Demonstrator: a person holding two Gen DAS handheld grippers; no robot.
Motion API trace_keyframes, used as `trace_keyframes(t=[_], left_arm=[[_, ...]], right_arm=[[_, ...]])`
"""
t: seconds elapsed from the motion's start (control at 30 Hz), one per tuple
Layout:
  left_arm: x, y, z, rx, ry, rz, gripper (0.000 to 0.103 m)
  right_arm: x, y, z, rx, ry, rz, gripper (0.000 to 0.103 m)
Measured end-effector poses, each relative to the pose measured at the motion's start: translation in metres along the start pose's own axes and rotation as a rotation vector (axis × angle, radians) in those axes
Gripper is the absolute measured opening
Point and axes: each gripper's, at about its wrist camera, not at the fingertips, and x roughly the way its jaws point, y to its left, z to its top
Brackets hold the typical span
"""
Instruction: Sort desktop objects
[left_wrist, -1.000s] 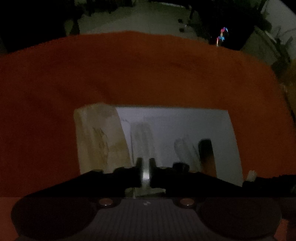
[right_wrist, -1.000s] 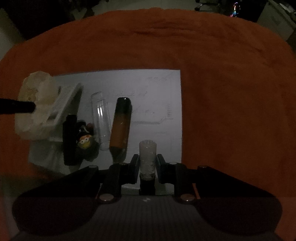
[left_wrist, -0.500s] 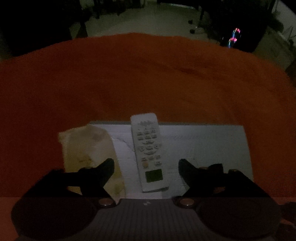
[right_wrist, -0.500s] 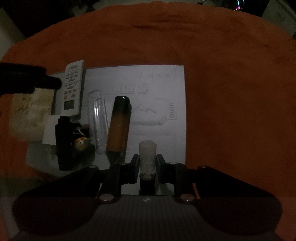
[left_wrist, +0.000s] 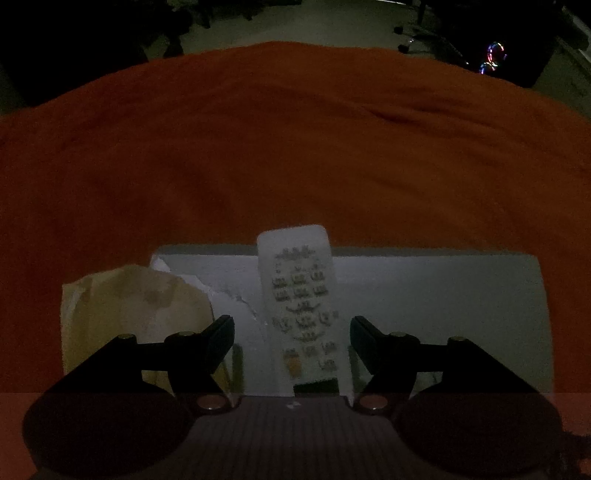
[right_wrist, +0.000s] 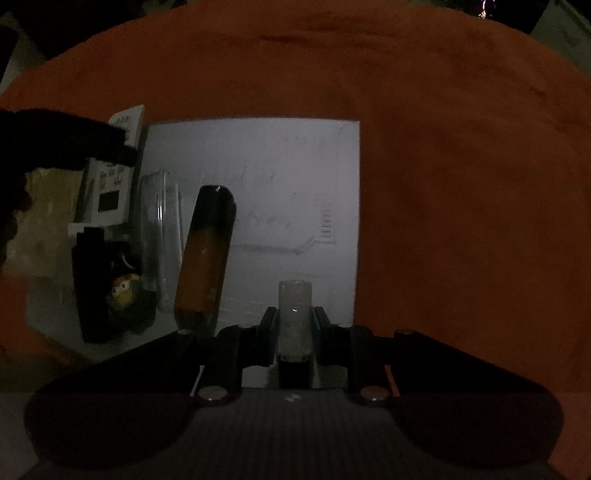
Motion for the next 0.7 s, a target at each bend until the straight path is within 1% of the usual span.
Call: trace_keyframes(t=[0.07,0.13,0.17,0.23,0.27,0.33,0.47,0.5,0.53,0.6,0.63,0.7], left_arm=[[0.006,-0.001,-0.001,-0.005,0.002,0.007,0.066],[0.009,-0.001,-0.002,-0.003,0.014,0.005,0.061],[0.01,-0.002,-0.003,-0.005,0.019,-0.001,0.053],[0.011,-0.004,-0.004,0.002,0.021,-0.004,0.047],[0.01,-0.005,-0.004,0.007,0.018,-0.006,0.042],[0.007,-0.007,-0.005,0.011,0.014,-0.008,0.041],[0.004,-0.007,-0.007,0.008,0.01,-0.002,0.041],[0.003,-0.008,-0.008,0.014,0.008,0.002,0.041],[0.002,-0.008,-0.009,0.014,0.006,-0.003,0.041],[-0.003,-0.006,-0.009,0.011,-0.001,-0.016,0.04],[-0.007,-0.003,-0.009,0.006,-0.003,-0.02,0.04],[-0.015,0.001,-0.009,-0.005,-0.008,-0.027,0.04]], right_arm=[[0.0,0.0,0.0,-0.004,0.003,-0.002,0.022],[0.001,-0.001,0.0,0.0,0.005,-0.004,0.024],[0.001,-0.002,0.0,0.004,0.01,0.0,0.027],[0.0,-0.004,0.001,0.01,0.019,0.006,0.036],[-0.001,-0.003,0.0,0.003,0.025,0.0,0.037],[-0.001,0.002,-0.001,-0.026,0.049,-0.018,0.039],[0.005,0.007,-0.006,-0.059,0.083,-0.051,0.039],[0.005,0.009,-0.007,-0.073,0.08,-0.061,0.029],[0.005,0.01,-0.009,-0.087,0.068,-0.076,0.023],[0.002,0.01,-0.01,-0.096,0.067,-0.071,0.022],[0.0,0.008,-0.009,-0.088,0.067,-0.052,0.022],[-0.006,0.005,-0.008,-0.074,0.052,-0.042,0.022]])
